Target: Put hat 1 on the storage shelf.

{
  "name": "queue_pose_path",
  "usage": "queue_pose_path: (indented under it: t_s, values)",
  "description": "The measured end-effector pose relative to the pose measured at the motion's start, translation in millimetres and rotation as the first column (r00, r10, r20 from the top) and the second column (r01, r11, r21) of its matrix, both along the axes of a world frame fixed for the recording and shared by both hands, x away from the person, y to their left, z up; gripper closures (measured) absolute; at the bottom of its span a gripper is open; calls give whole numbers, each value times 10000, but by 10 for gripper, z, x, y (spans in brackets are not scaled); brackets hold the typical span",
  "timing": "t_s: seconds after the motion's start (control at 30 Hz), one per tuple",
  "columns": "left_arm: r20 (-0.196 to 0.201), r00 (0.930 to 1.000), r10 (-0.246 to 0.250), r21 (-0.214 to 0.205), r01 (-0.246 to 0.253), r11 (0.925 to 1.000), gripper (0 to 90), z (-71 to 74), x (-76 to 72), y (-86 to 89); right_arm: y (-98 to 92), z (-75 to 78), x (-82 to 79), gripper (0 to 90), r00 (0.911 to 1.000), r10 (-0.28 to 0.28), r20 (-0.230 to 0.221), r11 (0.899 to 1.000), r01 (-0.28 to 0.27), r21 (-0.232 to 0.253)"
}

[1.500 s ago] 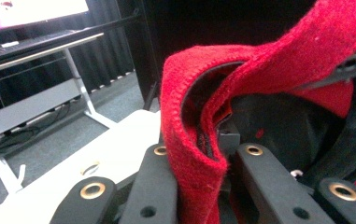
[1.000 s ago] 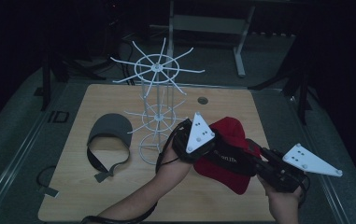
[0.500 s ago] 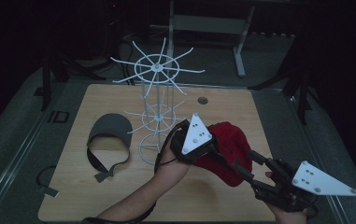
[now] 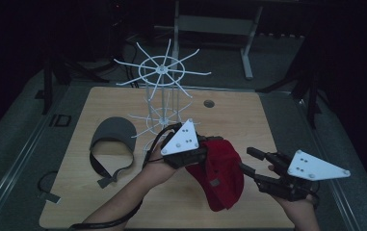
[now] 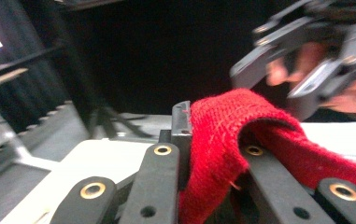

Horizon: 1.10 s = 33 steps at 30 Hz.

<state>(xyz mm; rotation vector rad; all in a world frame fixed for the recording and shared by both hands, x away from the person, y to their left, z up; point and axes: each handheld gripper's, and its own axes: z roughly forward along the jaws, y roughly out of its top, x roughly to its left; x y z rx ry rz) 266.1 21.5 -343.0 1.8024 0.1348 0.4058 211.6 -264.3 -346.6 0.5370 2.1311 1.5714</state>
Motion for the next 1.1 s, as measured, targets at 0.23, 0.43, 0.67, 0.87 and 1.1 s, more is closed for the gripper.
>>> queue_pose_path:
  t_s: [0.23, 0.43, 0.67, 0.87, 1.1]
  values:
    - [-188, 9984, -531, 133, 534, 9985, 844, -5, -21, -31, 141, 11, -8, 686, 9960, 802, 389, 9949, -776, -638]
    - [-237, 9975, -666, 237, 672, 9975, 842, -19, 7, -21, 135, 31, 3, 884, 9965, 793, 245, 9958, -781, -476]
    - [-128, 9973, -727, 243, 730, 9970, 837, -39, -13, -61, 51, 58, 10, 888, 9973, 716, 180, 9964, -724, 449]
    - [-312, 9989, -361, -77, 359, 9993, 664, -44, -16, 6, -36, 97, -16, 888, 9994, 260, 229, 9983, -272, 522]
    - [-313, 9995, -73, -79, 71, 9999, 523, -43, -55, 74, -92, 153, -40, 888, 9993, -154, 348, 9986, 136, 510]
